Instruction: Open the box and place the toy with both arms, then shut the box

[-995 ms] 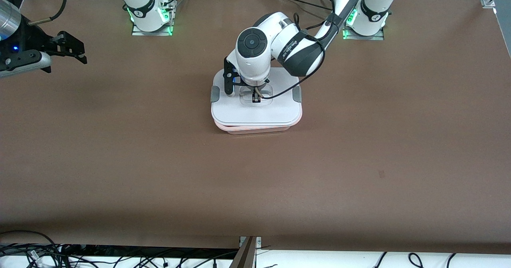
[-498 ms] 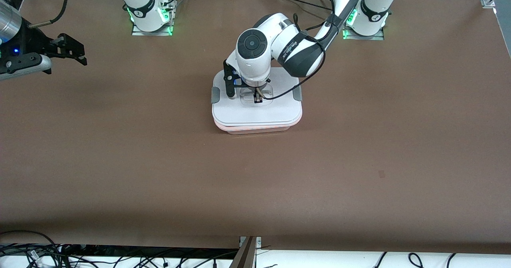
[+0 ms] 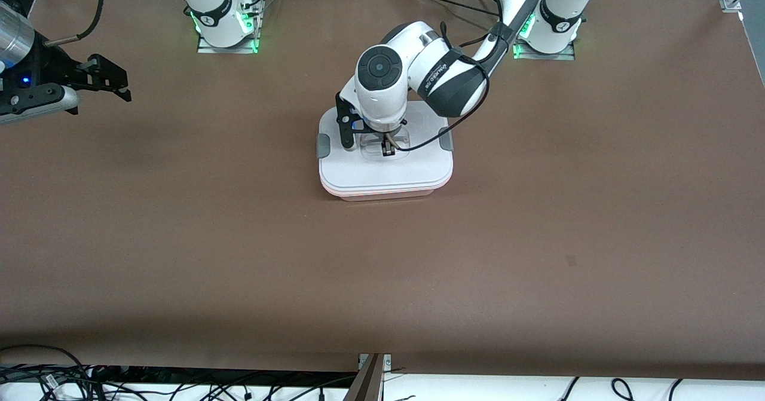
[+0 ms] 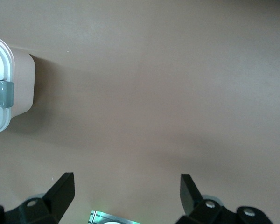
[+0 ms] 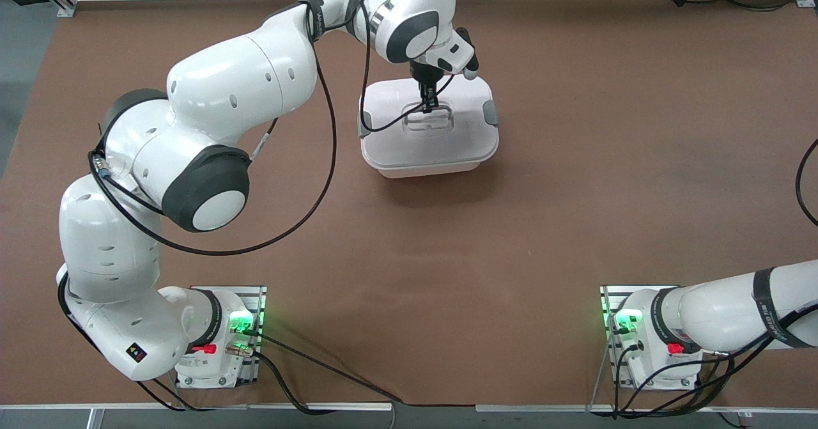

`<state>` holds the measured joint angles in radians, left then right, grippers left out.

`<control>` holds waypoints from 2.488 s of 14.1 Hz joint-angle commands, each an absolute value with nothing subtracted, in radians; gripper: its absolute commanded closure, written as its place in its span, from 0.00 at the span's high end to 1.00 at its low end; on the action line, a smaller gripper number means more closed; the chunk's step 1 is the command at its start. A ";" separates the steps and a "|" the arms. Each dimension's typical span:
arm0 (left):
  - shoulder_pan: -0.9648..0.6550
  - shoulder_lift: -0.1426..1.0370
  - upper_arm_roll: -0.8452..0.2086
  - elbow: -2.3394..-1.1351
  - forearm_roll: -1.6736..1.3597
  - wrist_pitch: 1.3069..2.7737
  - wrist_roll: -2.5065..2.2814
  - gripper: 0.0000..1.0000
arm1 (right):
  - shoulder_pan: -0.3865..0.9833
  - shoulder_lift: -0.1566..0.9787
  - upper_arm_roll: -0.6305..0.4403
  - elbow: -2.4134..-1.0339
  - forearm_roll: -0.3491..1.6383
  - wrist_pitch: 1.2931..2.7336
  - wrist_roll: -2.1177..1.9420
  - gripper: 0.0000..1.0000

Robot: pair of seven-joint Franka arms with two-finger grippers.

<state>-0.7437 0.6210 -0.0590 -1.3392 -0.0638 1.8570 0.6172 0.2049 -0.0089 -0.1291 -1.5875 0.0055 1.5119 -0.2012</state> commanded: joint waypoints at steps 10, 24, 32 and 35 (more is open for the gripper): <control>-0.739 0.643 -0.043 -1.341 -0.048 1.859 0.611 0.00 | 0.206 0.006 -0.132 -1.566 0.009 1.511 -0.193 1.00; -0.427 0.620 -0.045 -1.151 -0.135 1.698 0.611 1.00 | 0.207 0.006 -0.132 -1.566 0.011 1.511 -0.193 1.00; -0.203 0.614 0.110 -1.114 -0.121 1.657 0.571 1.00 | 0.207 0.006 -0.132 -1.568 0.014 1.513 -0.192 1.00; -0.126 0.516 0.146 -1.152 -0.114 1.654 0.459 1.00 | 0.207 0.006 -0.132 -1.568 0.014 1.513 -0.192 1.00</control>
<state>-0.1646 0.5996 0.1432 -1.1244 -0.1094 1.6822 0.5392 0.2059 0.0022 -0.1299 -1.5844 0.0054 1.5179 -0.2012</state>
